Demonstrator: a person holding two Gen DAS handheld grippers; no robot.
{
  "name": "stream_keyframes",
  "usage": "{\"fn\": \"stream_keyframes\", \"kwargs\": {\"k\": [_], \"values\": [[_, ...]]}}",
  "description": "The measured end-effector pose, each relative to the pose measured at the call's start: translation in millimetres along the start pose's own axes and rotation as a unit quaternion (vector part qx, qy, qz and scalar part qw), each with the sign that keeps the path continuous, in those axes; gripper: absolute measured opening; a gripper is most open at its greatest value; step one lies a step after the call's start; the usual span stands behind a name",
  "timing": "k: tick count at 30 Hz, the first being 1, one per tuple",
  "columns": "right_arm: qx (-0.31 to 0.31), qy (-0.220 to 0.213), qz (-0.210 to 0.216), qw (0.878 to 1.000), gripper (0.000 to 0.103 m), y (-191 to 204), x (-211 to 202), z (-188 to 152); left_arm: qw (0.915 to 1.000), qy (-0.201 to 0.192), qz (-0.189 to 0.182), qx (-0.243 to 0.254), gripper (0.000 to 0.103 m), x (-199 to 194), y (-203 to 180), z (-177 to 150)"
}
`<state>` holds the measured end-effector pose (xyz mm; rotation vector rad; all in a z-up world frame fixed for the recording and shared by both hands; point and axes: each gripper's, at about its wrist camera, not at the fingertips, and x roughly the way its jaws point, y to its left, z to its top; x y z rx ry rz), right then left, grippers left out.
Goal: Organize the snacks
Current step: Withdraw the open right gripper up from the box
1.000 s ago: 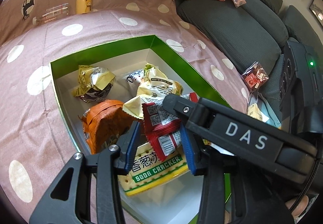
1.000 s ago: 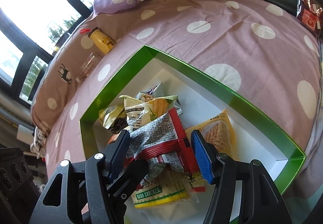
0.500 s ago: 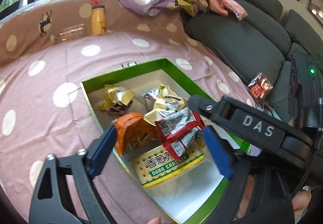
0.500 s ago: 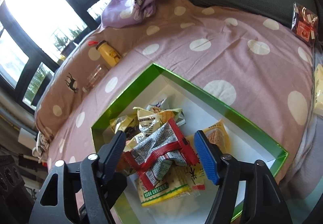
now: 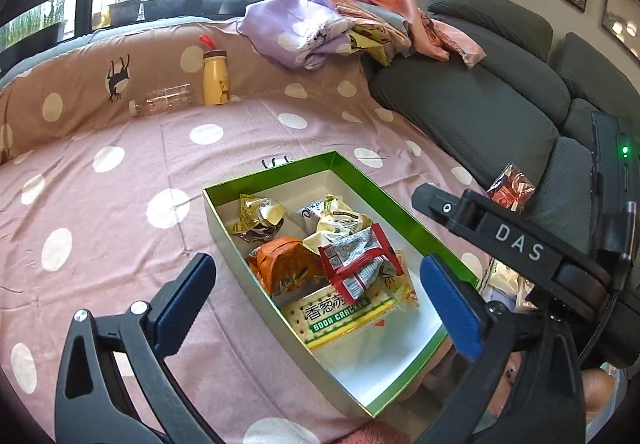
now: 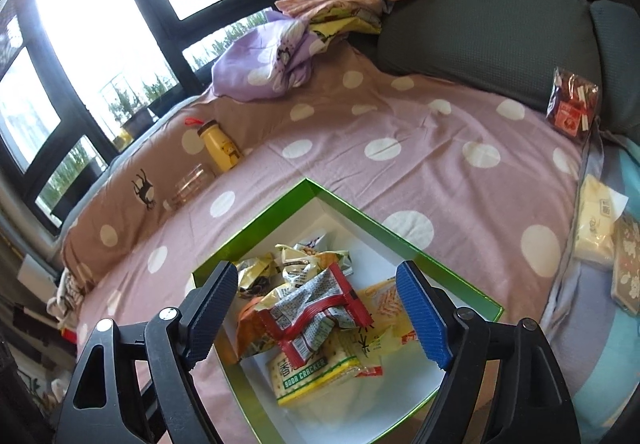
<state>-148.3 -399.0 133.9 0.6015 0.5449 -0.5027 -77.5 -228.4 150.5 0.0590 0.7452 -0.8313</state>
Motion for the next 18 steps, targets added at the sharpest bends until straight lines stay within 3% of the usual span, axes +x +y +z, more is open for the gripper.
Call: {"fn": "stream_keyframes", "kwargs": {"k": [18], "values": [[-0.021, -0.004, -0.024, 0.999, 0.082, 17.7, -2.8, -5.5, 1.0, -0.001, -0.007, -0.003, 0.102, -8.0, 4.7, -7.4]]}}
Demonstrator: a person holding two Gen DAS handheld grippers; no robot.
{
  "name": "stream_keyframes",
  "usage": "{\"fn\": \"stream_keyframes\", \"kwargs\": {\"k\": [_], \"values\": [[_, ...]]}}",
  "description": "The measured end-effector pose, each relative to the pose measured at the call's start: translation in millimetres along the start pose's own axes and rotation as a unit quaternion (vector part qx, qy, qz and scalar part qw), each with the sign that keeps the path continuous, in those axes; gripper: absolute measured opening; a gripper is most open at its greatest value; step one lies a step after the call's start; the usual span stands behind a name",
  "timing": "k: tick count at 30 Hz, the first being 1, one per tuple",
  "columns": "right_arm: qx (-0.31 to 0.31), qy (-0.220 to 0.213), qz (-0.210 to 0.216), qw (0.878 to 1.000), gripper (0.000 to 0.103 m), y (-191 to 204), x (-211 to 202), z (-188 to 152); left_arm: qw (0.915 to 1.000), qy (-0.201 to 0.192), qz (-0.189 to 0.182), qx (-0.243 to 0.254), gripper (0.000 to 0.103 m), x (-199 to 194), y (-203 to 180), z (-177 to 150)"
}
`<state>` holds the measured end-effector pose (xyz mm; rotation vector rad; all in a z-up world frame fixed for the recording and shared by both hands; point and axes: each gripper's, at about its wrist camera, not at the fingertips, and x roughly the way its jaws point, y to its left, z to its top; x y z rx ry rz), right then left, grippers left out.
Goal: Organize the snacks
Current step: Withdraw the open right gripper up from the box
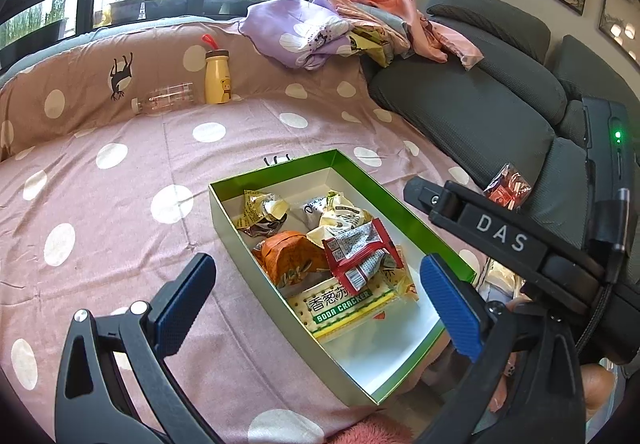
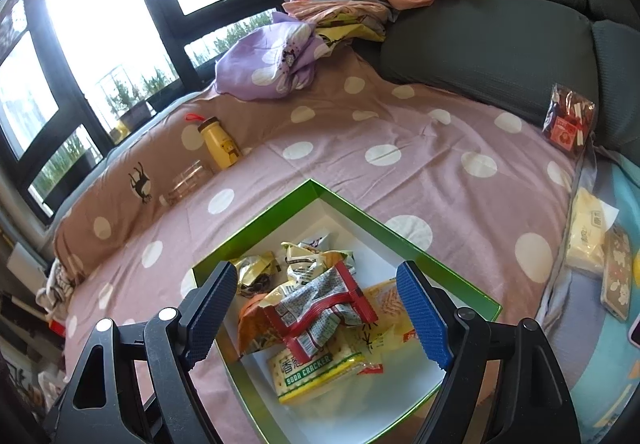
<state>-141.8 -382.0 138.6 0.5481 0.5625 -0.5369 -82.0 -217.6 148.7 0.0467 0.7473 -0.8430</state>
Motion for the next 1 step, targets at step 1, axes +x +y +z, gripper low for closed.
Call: {"fn": "stream_keyframes", "kwargs": {"k": [1], "values": [[-0.001, -0.001, -0.001, 1.0, 0.082, 1.5, -0.3, -0.1, 1.0, -0.001, -0.001, -0.001, 0.102, -0.8, 0.6, -0.1]]}}
